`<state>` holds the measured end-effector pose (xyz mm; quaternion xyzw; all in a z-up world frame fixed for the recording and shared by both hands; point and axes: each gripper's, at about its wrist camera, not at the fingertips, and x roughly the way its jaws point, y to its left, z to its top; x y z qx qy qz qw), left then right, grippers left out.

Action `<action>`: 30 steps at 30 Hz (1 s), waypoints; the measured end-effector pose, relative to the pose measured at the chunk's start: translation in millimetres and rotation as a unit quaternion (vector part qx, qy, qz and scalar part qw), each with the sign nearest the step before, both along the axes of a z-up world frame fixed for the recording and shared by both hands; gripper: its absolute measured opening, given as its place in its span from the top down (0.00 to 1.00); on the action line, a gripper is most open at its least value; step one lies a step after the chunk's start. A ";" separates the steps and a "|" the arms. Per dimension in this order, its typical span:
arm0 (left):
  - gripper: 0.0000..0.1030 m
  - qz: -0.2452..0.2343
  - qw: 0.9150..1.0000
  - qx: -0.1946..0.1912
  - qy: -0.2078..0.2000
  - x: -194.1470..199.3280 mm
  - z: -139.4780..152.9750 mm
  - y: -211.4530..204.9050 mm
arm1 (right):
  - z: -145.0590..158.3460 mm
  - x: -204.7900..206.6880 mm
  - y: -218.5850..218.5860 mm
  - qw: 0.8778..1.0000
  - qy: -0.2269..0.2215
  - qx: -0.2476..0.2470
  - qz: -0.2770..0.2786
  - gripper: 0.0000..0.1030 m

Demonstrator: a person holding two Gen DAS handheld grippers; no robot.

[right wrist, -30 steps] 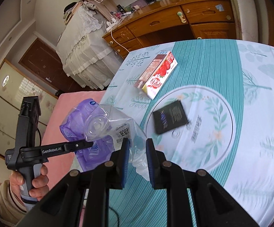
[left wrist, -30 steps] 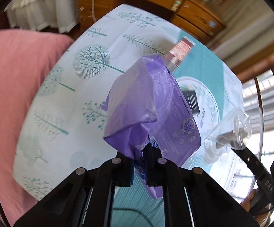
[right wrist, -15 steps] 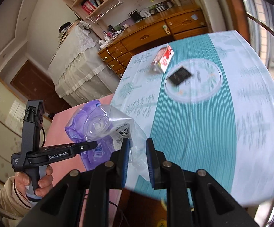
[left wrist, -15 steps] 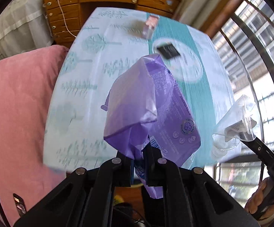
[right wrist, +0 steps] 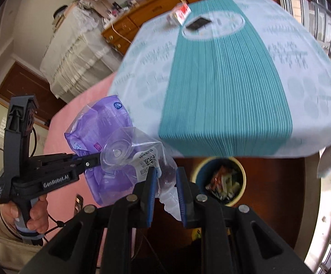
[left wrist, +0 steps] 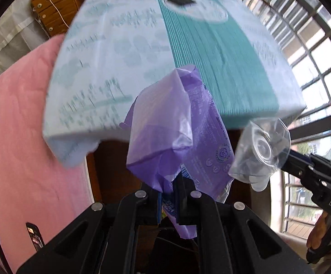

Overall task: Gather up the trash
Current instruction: 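Carry the purple bag and clear cup down over the bin with both tools, then open both tools over the bin to drop the bag and cup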

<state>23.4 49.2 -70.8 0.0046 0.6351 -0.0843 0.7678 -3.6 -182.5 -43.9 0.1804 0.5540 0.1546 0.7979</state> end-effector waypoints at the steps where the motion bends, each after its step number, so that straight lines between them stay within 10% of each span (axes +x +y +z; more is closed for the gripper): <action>1: 0.95 0.001 1.000 0.004 0.007 -4.2 -8.2 -4.3 | -10.4 -2.7 -2.7 1.000 0.010 0.003 0.000 0.83; 22: 0.93 0.025 0.997 0.066 0.031 -17.7 -247.7 -60.2 | -265.2 -6.2 -50.1 0.992 0.100 0.013 -0.076 0.83; 30: 0.31 0.041 0.997 0.060 0.011 -17.5 -305.6 -58.7 | -347.1 8.8 -44.9 0.988 0.127 0.020 -0.089 0.82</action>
